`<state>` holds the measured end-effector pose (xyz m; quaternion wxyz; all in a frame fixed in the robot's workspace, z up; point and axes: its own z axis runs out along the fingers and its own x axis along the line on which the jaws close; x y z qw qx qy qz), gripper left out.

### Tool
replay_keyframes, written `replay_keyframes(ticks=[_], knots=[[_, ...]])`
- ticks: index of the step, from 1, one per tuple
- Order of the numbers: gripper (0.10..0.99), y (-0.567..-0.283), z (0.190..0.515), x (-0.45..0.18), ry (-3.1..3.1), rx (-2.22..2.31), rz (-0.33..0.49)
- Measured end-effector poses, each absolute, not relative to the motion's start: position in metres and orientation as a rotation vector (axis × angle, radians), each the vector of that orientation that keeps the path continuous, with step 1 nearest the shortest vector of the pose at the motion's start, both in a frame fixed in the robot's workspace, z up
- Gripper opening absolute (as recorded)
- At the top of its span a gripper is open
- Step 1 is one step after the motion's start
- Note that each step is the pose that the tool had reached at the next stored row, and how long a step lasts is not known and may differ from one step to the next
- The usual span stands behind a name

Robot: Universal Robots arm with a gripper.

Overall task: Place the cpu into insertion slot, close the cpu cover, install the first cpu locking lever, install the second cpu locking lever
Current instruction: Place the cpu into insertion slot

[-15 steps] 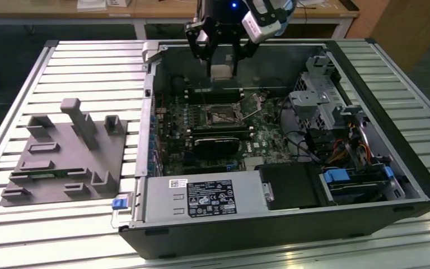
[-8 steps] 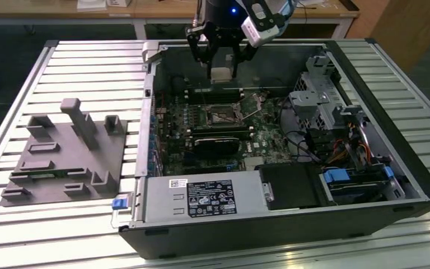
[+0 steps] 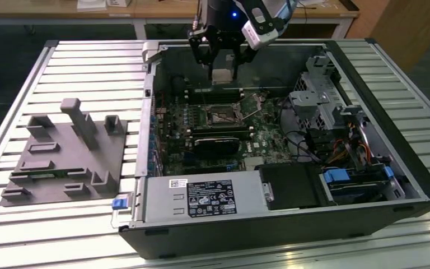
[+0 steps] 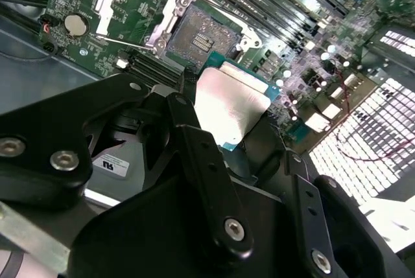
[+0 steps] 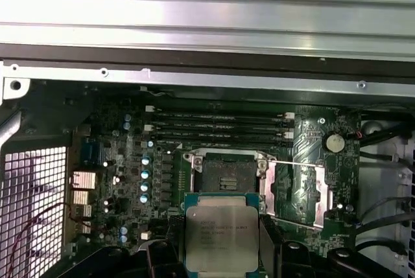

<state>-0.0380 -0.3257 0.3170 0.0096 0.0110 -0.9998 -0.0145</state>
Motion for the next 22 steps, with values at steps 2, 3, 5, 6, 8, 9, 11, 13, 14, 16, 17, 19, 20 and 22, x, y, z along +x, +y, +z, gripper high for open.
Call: replay_keyframes(ticks=[2,3,5,6,8,9,11,13,14,16,17,19,20,22], knots=[[0.541,-0.324,0.314,-0.037,-3.122,0.034,-0.045],[0.541,-0.324,0.313,-0.036,-3.122,0.034,-0.045],[0.541,-0.323,0.31,-0.035,-3.122,0.035,-0.045],[0.541,-0.323,0.309,-0.035,-3.122,0.035,-0.045],[0.541,-0.322,0.306,-0.033,-3.122,0.034,-0.045],[0.541,-0.322,0.304,-0.032,-3.122,0.034,-0.045],[0.541,-0.322,0.301,-0.03,-3.122,0.034,-0.045],[0.541,-0.322,0.298,-0.029,-3.122,0.034,-0.045],[0.541,-0.322,0.296,-0.029,-3.122,0.034,-0.045],[0.541,-0.322,0.292,-0.029,-3.122,0.034,-0.045],[0.541,-0.322,0.29,-0.029,-3.122,0.034,-0.045],[0.541,-0.322,0.287,-0.029,-3.123,0.034,-0.045],[0.541,-0.322,0.285,-0.029,-3.123,0.034,-0.045],[0.541,-0.322,0.281,-0.029,-3.124,0.034,-0.045]])
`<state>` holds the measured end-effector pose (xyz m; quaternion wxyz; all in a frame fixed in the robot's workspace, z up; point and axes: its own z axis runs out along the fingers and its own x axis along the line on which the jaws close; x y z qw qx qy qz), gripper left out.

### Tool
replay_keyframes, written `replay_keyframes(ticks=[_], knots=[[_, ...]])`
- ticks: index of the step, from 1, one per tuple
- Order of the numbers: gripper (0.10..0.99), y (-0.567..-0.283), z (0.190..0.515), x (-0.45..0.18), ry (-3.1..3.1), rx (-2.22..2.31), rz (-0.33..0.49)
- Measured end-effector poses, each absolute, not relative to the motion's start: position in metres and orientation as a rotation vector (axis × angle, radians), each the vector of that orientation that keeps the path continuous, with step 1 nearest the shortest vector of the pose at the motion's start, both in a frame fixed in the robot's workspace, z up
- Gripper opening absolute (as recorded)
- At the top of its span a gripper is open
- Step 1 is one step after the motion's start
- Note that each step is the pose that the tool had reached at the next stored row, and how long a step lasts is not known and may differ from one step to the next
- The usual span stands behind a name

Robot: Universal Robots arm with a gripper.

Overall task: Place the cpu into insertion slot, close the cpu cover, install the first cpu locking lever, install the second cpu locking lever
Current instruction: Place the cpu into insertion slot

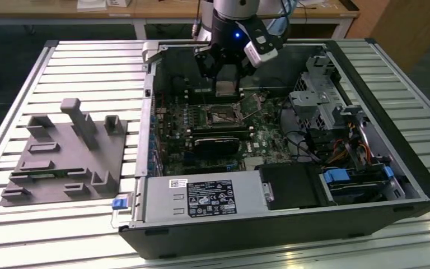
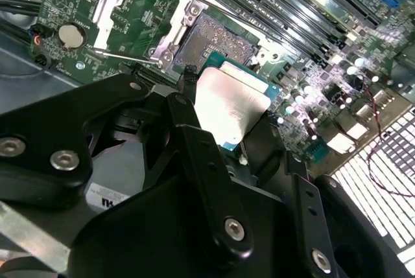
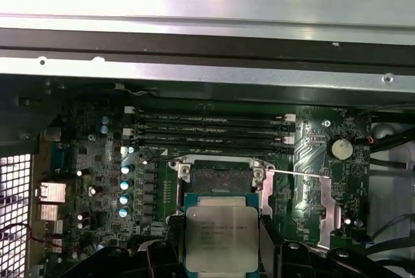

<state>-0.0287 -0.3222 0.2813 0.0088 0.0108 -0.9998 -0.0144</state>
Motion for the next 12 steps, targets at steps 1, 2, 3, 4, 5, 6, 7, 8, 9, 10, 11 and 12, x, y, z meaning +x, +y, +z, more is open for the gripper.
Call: replay_keyframes(ticks=[1,2,3,4,5,6,7,8,9,10,11,12], knots=[[0.541,-0.322,0.279,-0.029,-3.124,0.033,-0.045],[0.541,-0.322,0.278,-0.029,-3.124,0.033,-0.045],[0.541,-0.322,0.276,-0.029,-3.124,0.033,-0.045],[0.541,-0.322,0.274,-0.029,-3.125,0.033,-0.045],[0.541,-0.322,0.272,-0.029,-3.125,0.033,-0.045],[0.541,-0.322,0.27,-0.029,-3.125,0.032,-0.045],[0.541,-0.322,0.269,-0.029,-3.126,0.032,-0.045],[0.541,-0.322,0.267,-0.029,-3.126,0.031,-0.045],[0.541,-0.322,0.265,-0.029,-3.126,0.031,-0.045],[0.541,-0.323,0.263,-0.029,-3.126,0.03,-0.045],[0.541,-0.323,0.261,-0.029,-3.126,0.029,-0.045],[0.541,-0.323,0.26,-0.029,-3.127,0.028,-0.045]])
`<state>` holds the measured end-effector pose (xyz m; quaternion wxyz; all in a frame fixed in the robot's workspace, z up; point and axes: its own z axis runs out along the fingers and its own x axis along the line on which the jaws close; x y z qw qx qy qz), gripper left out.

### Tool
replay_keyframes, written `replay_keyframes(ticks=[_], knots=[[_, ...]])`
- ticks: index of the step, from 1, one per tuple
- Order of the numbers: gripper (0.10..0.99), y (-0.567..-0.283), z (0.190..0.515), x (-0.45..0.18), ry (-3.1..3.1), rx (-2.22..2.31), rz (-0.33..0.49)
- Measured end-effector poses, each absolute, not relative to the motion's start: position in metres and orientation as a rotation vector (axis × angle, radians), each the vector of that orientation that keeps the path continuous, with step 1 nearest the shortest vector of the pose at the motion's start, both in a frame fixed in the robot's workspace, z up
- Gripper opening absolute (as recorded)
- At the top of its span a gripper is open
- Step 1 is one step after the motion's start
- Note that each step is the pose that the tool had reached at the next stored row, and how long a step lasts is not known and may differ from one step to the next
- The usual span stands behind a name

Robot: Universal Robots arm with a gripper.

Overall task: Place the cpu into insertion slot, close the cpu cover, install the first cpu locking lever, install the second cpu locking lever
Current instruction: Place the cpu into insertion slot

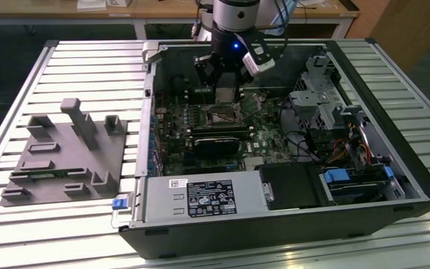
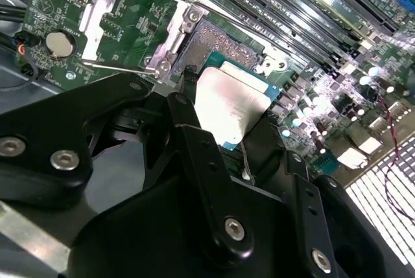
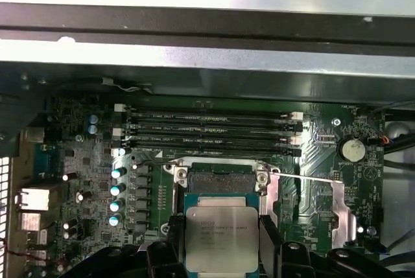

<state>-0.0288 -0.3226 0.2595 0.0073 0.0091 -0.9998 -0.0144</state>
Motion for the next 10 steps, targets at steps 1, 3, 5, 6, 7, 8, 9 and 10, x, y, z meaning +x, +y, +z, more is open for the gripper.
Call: replay_keyframes(ticks=[1,3,5,6,7,8,9,10], knots=[[0.541,-0.3226,0.2582,-0.0288,-3.127,0.028,-0.045],[0.541,-0.3226,0.2574,-0.0288,-3.127,0.028,-0.045],[0.541,-0.3226,0.2574,-0.0288,-3.126,0.028,-0.045],[0.541,-0.3226,0.2573,-0.0288,-3.127,0.028,-0.045],[0.541,-0.3226,0.2573,-0.0288,-3.127,0.028,-0.045],[0.541,-0.3226,0.2572,-0.0288,-3.127,0.028,-0.045],[0.541,-0.3226,0.2572,-0.0288,-3.127,0.023,-0.045],[0.541,-0.3226,0.2571,-0.0288,-3.127,0.009,-0.045]])
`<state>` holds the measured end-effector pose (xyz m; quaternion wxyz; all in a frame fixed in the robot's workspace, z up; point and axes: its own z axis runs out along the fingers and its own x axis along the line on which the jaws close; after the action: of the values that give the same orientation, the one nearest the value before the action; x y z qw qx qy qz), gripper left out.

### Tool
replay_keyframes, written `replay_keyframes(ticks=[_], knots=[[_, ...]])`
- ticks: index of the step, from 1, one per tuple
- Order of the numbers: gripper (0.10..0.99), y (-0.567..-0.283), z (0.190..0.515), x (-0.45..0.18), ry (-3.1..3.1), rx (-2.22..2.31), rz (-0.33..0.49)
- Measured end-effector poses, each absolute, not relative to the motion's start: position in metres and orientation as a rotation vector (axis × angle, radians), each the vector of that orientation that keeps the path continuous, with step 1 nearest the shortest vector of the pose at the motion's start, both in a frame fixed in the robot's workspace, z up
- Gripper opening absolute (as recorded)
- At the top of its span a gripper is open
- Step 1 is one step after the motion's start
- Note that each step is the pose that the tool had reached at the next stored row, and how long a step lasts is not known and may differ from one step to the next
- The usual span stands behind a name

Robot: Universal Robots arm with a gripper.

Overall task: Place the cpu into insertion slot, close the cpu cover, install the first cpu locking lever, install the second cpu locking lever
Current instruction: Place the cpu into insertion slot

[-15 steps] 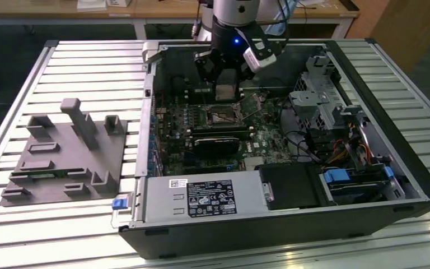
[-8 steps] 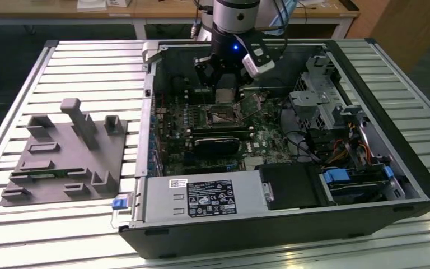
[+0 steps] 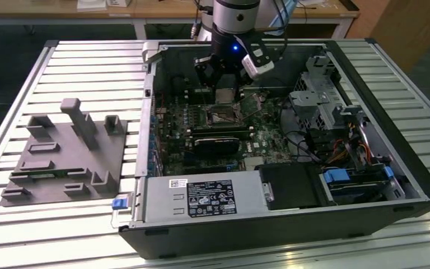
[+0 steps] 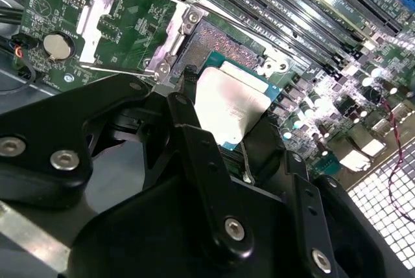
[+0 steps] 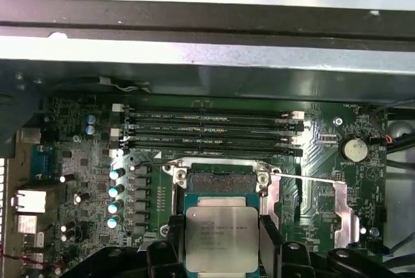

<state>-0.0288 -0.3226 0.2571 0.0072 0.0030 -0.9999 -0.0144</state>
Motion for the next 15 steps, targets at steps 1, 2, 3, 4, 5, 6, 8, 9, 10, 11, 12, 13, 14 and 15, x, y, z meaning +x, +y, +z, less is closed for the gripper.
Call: replay_keyframes(ticks=[1,2,3,4,5,6,8,9,10,11,12,13,14,15], knots=[[0.541,-0.3226,0.257,-0.0288,-3.127,-0.011,-0.045],[0.541,-0.3226,0.2569,-0.0288,-3.127,-0.034,-0.046],[0.541,-0.3226,0.2568,-0.0288,-3.127,-0.059,-0.046],[0.541,-0.3226,0.2567,-0.0288,-3.127,-0.083,-0.046],[0.541,-0.3226,0.2566,-0.0288,-3.126,-0.108,-0.046],[0.541,-0.3226,0.2565,-0.0288,-3.125,-0.135,-0.046],[0.541,-0.3226,0.2562,-0.0288,-3.123,-0.186,-0.047],[0.541,-0.3226,0.2561,-0.0288,-3.122,-0.211,-0.047],[0.541,-0.3226,0.256,-0.0288,-3.12,-0.234,-0.047],[0.541,-0.3226,0.2559,-0.0288,-3.119,-0.258,-0.047],[0.541,-0.3226,0.2558,-0.0288,-3.117,-0.281,-0.047],[0.541,-0.3226,0.2557,-0.0288,-3.115,-0.305,-0.047],[0.541,-0.3226,0.2556,-0.0288,-3.113,-0.328,-0.047],[0.541,-0.3226,0.2556,-0.0288,-3.11,-0.354,-0.048]])
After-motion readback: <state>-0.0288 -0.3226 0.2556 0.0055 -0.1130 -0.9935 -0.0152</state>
